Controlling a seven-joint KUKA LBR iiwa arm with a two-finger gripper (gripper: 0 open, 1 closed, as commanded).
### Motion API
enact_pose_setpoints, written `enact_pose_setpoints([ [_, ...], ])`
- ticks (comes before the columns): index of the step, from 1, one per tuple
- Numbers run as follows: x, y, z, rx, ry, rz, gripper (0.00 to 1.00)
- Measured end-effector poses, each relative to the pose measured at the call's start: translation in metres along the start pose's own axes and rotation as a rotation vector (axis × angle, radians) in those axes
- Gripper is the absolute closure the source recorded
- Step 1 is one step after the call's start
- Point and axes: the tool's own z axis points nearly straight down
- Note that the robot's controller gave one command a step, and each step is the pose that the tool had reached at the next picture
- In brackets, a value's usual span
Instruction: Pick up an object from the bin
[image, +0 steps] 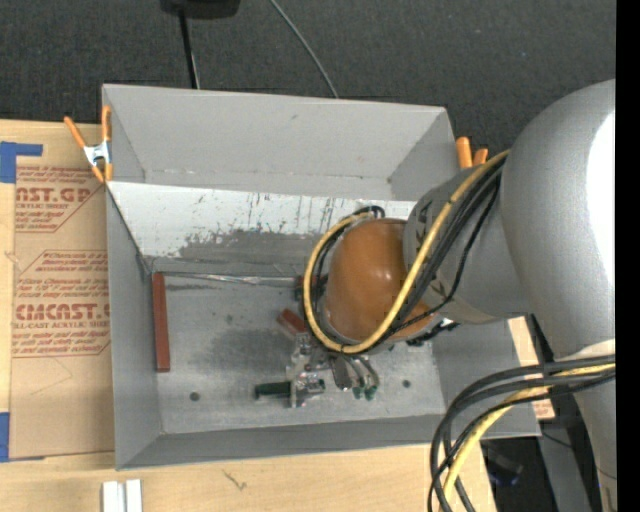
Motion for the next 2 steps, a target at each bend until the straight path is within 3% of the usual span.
enact_pose_setpoints([
  [1,0.000,0.000,0.000,0.000,0.000,0.000,1.00],
  [2,-0.034,0.002,-0.132,0.001,-0.002,0.016,1.00],
])
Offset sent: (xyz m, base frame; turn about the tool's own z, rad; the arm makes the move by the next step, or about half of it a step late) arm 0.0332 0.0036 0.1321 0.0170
